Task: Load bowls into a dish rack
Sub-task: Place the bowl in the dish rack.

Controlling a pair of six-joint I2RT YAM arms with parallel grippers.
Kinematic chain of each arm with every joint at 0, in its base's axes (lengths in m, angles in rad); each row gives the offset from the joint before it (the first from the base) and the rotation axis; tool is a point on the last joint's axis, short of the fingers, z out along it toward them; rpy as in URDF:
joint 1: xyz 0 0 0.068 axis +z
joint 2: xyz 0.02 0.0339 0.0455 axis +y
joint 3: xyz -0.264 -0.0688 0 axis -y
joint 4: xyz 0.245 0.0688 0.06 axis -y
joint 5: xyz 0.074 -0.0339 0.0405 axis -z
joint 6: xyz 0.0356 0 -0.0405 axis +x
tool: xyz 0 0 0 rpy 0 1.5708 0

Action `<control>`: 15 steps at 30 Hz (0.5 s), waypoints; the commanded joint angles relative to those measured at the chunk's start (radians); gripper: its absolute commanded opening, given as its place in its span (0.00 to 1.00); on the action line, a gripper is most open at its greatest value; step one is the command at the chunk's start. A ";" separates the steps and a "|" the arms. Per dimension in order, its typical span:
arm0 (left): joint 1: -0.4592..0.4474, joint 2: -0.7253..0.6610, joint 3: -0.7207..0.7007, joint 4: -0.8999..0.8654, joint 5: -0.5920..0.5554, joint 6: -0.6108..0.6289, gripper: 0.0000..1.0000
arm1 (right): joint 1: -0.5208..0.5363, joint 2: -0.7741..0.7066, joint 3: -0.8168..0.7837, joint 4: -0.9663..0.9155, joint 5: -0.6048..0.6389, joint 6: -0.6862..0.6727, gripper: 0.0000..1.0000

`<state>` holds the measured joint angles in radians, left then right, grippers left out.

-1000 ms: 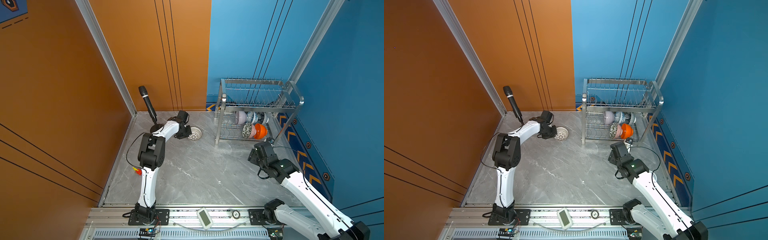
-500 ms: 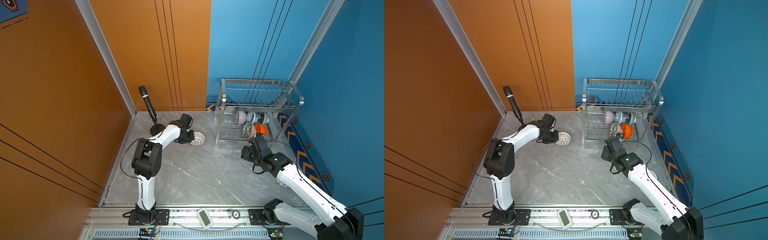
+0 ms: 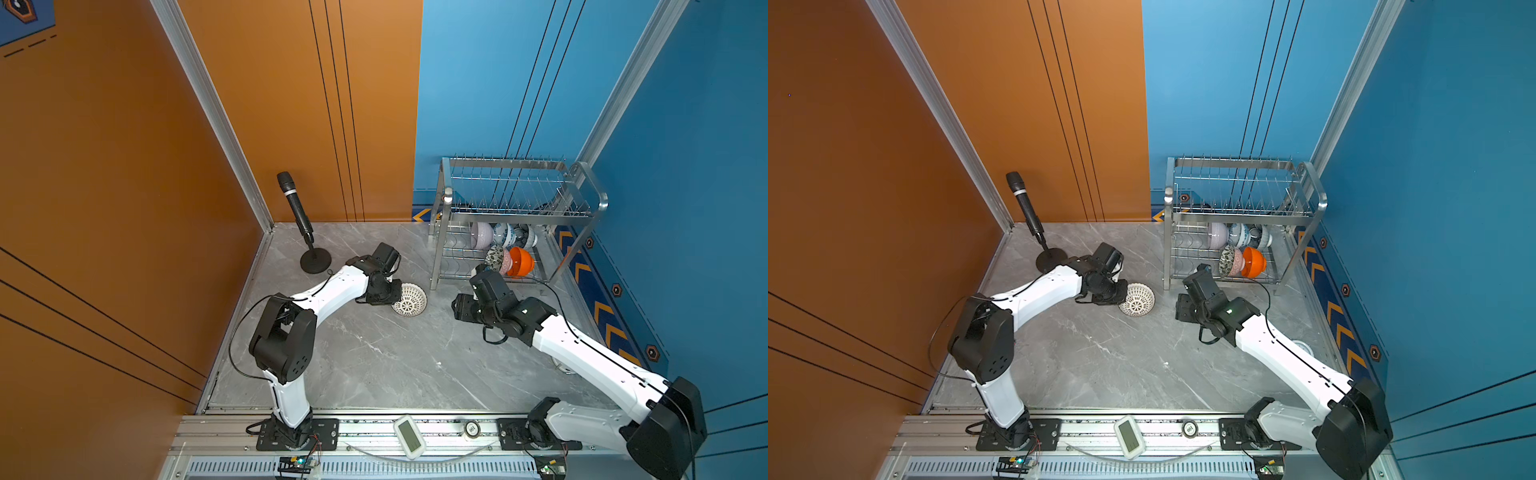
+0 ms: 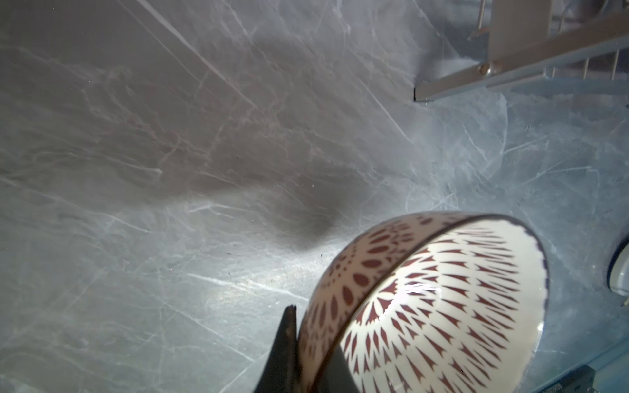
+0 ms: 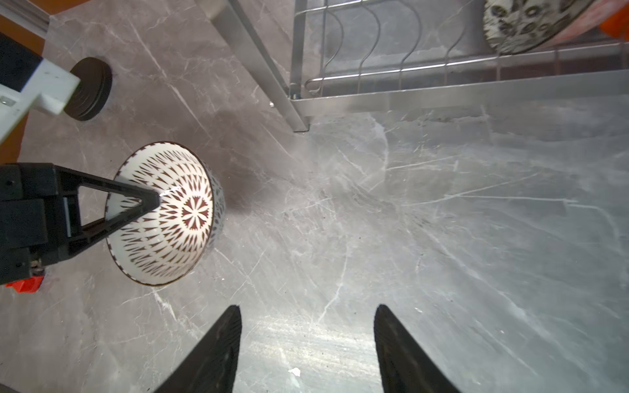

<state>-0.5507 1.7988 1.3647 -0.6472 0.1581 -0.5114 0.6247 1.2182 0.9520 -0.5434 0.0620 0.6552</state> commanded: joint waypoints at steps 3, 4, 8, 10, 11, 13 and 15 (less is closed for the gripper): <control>-0.025 -0.072 -0.019 0.018 0.064 0.033 0.00 | 0.024 0.053 0.040 0.046 -0.078 0.021 0.60; -0.030 -0.078 -0.023 0.019 0.070 0.036 0.00 | 0.028 0.064 0.045 0.048 -0.085 0.023 0.60; -0.056 -0.093 -0.036 0.028 0.081 0.037 0.00 | 0.040 0.107 0.067 0.060 -0.122 0.025 0.58; -0.071 -0.094 -0.039 0.031 0.084 0.039 0.00 | 0.048 0.123 0.077 0.062 -0.127 0.024 0.56; -0.078 -0.093 -0.040 0.031 0.085 0.039 0.00 | 0.050 0.127 0.079 0.063 -0.127 0.024 0.55; -0.091 -0.091 -0.041 0.032 0.086 0.038 0.00 | 0.053 0.135 0.082 0.065 -0.131 0.026 0.55; -0.103 -0.091 -0.040 0.034 0.090 0.037 0.00 | 0.055 0.141 0.084 0.067 -0.138 0.026 0.54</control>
<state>-0.6376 1.7359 1.3285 -0.6388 0.2077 -0.4889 0.6746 1.3518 1.0107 -0.4892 -0.0536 0.6735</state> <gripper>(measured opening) 0.097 0.544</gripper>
